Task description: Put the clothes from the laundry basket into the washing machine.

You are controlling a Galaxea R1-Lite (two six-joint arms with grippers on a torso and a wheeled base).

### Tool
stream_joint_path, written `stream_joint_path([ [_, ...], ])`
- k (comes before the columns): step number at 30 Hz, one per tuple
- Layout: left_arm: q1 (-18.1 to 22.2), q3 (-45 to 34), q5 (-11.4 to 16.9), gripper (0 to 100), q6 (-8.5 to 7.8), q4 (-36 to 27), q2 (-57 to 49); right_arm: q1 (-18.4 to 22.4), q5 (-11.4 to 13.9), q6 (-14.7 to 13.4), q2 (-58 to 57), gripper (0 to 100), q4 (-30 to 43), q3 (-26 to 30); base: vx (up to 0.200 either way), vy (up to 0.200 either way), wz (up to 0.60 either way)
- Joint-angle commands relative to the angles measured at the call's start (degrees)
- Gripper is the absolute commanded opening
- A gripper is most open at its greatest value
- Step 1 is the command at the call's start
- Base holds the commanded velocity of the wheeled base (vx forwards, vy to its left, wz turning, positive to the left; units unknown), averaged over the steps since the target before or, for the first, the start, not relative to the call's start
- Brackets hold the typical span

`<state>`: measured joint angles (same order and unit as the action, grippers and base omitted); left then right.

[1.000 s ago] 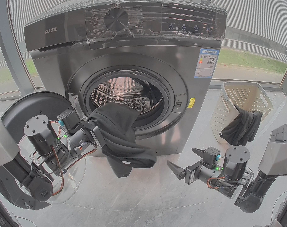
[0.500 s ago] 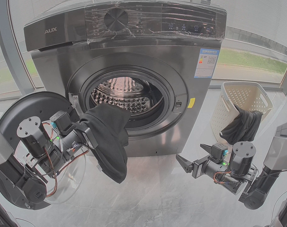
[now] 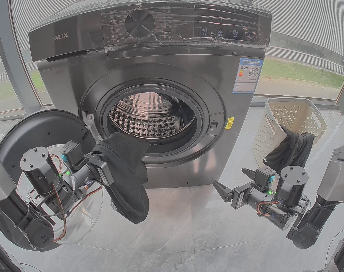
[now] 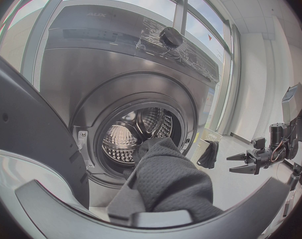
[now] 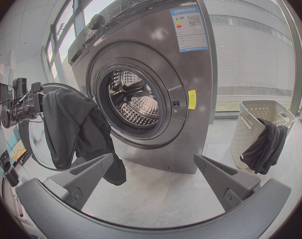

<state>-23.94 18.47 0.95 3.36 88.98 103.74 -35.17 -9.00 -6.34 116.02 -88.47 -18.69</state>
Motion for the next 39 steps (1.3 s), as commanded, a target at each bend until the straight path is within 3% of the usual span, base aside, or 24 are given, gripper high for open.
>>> stream_joint_path([
  [1,-0.3,-0.2,-0.6,0,-0.64,0.3,1.0,0.2,0.0,0.0,-0.2,100,0.0,0.0,0.000,0.000,0.00],
  [6,-0.4,0.3,-0.4,0,-0.38,0.3,1.0,0.2,0.0,0.0,-0.2,100,0.0,0.0,0.000,0.000,0.00],
  [12,-0.3,0.0,-0.2,0,-0.64,0.3,1.4,0.1,0.0,0.0,-0.2,100,0.0,-0.3,0.200,0.000,0.00],
  [21,-0.6,0.2,-0.5,0,-0.64,0.3,2.3,-0.1,0.0,0.0,-0.2,100,0.0,-0.2,0.000,0.000,0.00],
  [27,-0.8,0.1,-0.6,0,-0.73,0.4,3.3,-0.4,0.0,0.0,-0.3,100,0.0,-0.2,0.200,0.000,0.00],
  [39,-1.4,-0.2,-0.6,0,-0.82,0.4,3.7,-0.6,0.0,-0.1,-0.1,100,0.0,-0.1,0.000,0.000,0.00],
])
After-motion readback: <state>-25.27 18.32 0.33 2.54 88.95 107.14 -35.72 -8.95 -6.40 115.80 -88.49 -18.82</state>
